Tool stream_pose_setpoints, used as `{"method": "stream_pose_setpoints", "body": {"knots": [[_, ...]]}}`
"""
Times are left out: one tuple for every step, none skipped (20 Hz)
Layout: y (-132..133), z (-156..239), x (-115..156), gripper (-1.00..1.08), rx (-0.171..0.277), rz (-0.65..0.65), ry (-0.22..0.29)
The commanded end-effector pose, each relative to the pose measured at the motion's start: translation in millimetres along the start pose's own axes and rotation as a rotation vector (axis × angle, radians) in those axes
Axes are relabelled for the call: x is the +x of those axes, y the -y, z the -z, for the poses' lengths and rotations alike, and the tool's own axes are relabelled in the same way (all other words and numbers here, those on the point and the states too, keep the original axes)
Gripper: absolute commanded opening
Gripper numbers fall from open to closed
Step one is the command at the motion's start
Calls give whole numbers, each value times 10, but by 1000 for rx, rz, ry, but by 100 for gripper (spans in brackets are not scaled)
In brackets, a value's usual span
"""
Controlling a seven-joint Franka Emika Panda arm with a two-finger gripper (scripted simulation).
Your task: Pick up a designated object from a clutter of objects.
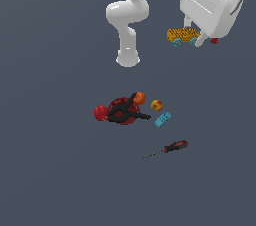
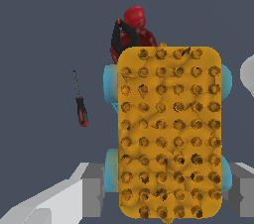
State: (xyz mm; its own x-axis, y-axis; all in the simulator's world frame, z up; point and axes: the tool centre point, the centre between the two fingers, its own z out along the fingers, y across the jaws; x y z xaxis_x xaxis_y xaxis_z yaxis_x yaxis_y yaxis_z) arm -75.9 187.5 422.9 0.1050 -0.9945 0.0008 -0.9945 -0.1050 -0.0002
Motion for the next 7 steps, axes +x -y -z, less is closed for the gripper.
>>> {"method": "stream_pose_setpoints", "body": {"knots": [[-5,78,-76,-100,0,-1,0],[-5,96,-91,-100,0,-1,1],[-4,109,-105,-100,0,-1,1],[-2,119,-115,-100,0,-1,1],[0,124,-121,-100,0,-1,1],[2,126,-124,-100,0,-1,1],[2,127,-124,-100,0,-1,1]]}}
